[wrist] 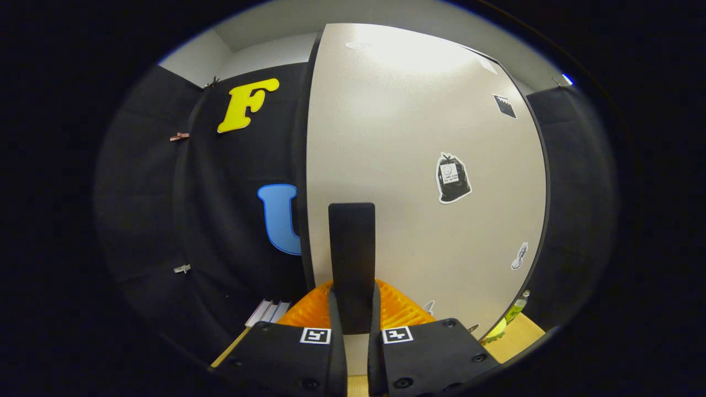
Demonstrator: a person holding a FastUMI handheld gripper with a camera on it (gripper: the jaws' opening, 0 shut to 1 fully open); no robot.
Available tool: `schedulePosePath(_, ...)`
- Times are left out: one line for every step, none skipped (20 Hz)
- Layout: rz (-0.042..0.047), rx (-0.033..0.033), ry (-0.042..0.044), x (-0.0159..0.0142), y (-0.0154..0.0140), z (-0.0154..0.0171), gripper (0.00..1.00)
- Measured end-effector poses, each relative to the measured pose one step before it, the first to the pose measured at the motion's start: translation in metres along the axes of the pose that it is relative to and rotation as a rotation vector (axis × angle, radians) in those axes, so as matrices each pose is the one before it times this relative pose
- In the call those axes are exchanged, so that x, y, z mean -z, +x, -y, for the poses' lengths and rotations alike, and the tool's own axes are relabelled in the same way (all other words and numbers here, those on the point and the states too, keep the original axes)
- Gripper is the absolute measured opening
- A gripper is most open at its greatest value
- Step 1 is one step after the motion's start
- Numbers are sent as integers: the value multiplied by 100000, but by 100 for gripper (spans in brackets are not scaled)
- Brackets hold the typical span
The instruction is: Open the shoe cabinet door, grab the shoes and put them into the shoe cabinet, then close the shoe cabinet door.
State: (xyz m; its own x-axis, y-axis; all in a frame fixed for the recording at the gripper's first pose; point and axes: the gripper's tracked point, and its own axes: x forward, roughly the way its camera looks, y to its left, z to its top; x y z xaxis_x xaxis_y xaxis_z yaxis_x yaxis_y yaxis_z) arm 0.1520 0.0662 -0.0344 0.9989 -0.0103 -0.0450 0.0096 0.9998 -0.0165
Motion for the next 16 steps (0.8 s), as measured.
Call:
schedulePosePath(110, -988, -149, -146, -376, -15, 19)
schedulePosePath(-241, -764, -69, -50, -392, -17, 19)
schedulePosePath(-142, -624, 106, -85, -392, 55, 19)
schedulePosePath(-41, -769, 96, -18, -457, -56, 19)
schedulePosePath(-135, -973, -101, -22, -550, -4, 19)
schedulePosePath(114, -853, -362, 13, -749, 228, 19)
schedulePosePath(212, -744, -406, 64, -755, 292, 19)
schedulePosePath(-121, -1020, -94, 210, -653, 167, 19)
schedulePosePath(-223, -1338, 66, 18, -629, 153, 19)
schedulePosePath(-216, -1449, -68, -74, -610, 174, 19)
schedulePosePath(-215, -1341, -343, 59, -593, 168, 19)
schedulePosePath(-279, -1296, -405, 24, -727, 265, 19)
schedulePosePath(-12, -1320, -96, -27, -784, 271, 19)
schedulePosePath(-233, -1479, 73, 45, -820, 289, 19)
schedulePosePath(86, -1513, 51, 17, -886, 279, 19)
schedulePosePath(-82, -1419, -204, 67, -927, 370, 19)
